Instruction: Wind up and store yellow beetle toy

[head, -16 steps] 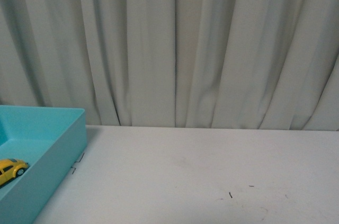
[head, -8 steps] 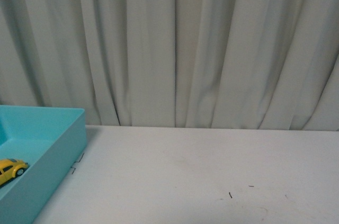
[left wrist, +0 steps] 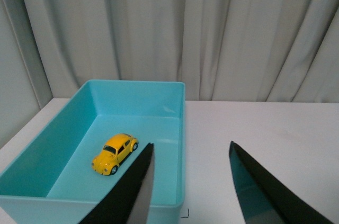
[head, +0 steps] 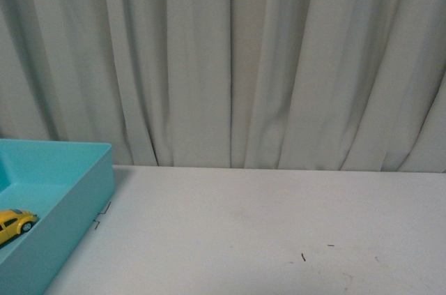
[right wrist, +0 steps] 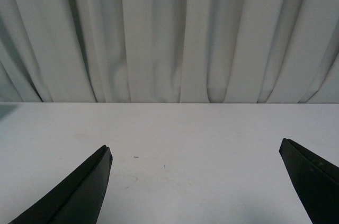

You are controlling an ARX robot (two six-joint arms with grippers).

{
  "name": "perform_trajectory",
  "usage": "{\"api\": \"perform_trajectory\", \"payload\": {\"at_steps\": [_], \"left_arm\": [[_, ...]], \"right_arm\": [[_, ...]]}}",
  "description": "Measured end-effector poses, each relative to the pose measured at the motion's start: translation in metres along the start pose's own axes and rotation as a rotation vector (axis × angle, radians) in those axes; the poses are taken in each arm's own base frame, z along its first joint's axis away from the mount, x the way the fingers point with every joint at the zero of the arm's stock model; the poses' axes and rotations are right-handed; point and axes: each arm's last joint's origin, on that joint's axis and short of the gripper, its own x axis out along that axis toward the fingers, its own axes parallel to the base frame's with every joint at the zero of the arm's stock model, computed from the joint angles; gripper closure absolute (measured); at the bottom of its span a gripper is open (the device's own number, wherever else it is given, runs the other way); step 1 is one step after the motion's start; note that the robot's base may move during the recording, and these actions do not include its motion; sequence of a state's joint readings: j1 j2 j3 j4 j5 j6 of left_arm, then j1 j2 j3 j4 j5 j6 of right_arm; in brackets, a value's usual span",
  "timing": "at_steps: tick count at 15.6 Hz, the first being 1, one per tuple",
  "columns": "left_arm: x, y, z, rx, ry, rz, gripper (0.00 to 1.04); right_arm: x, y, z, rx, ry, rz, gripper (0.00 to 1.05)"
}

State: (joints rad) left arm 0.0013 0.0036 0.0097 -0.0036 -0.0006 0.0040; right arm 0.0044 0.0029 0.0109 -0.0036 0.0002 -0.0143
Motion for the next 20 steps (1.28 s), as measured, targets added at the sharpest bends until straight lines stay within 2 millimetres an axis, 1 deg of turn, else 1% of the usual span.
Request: {"api": "perform_trajectory", "payload": {"at_steps": [4,5,6,20], "left_arm": [[0.0,0.0,0.0,0.0,0.0,0.0,0.1],[0.0,0.0,0.0,0.0,0.0,0.0,0.05],[0.0,0.0,0.0,0.0,0.0,0.0,0.07],[0.0,0.0,0.0,0.0,0.0,0.0,0.07]], "right_arm": [[0.0,0.0,0.0,0.0,0.0,0.0,0.07],[0.0,0.0,0.0,0.0,0.0,0.0,0.07],[0.0,0.0,0.0,0.0,0.0,0.0,0.07],[0.0,0.0,0.0,0.0,0.0,0.0,0.07]]}}
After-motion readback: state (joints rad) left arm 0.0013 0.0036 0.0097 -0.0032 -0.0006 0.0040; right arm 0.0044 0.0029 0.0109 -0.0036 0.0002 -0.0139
